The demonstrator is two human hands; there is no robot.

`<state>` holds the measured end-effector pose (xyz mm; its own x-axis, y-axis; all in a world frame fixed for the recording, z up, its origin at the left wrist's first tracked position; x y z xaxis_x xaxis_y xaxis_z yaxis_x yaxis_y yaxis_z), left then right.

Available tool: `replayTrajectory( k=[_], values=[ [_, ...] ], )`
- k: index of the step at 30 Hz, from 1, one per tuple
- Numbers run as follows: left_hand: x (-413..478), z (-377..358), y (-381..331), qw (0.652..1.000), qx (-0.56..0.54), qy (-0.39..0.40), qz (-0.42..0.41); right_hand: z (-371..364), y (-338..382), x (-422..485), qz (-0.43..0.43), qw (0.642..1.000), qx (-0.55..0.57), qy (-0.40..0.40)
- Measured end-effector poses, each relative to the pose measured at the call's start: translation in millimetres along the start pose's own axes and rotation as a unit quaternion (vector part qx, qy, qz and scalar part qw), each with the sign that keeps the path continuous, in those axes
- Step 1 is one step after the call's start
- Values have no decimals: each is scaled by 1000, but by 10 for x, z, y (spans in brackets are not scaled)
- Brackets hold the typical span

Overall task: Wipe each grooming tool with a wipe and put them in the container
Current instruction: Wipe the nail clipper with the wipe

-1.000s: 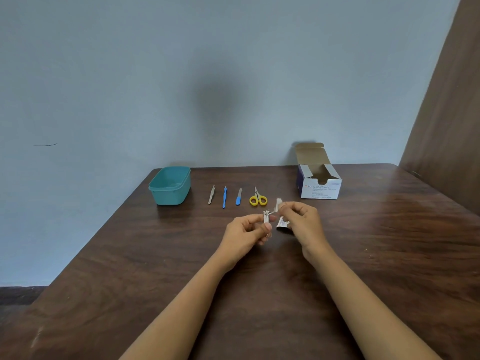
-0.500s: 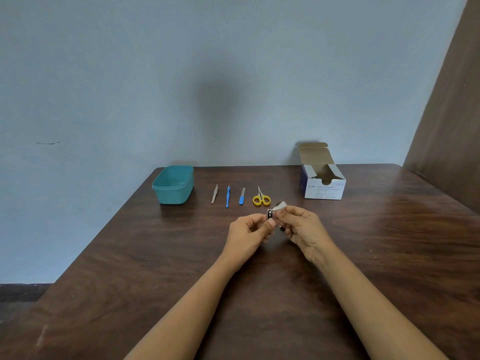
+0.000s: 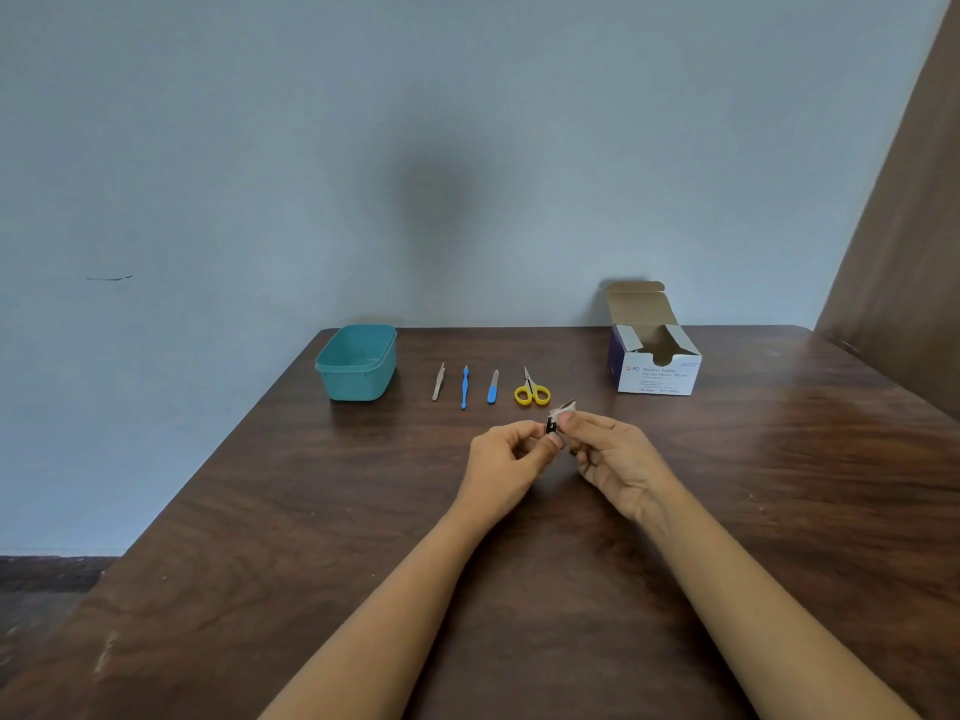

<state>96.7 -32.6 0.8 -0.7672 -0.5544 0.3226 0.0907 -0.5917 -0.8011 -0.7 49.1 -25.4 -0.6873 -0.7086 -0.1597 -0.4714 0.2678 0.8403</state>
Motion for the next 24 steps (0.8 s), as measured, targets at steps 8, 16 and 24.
replayTrajectory(
  k=[8, 16, 24],
  values=[
    [-14, -19, -33, 999, 38, -15, -20, 30, 112, 6, 71, 996, -53, -6],
    [-34, 7, -114, 997, 62, -27, -34, -23, 154, -7, 135, 986, -102, 4],
    [2, -16, -61, 997, 66, -22, -14, 11, 128, -30, 147, 987, -58, 2]
  ],
)
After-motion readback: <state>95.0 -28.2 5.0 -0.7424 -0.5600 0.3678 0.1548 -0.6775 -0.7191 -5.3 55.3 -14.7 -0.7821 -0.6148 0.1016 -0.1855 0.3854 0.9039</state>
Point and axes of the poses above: each hand's wrist, its own x-axis towards the middle knuckle, its own z-axis out of the back of the hand, y = z × x, the point moved 9 cm from there along x, towards the middle knuckle, and after that the axes turned 10 degrees about x, right-handed, at the moved point
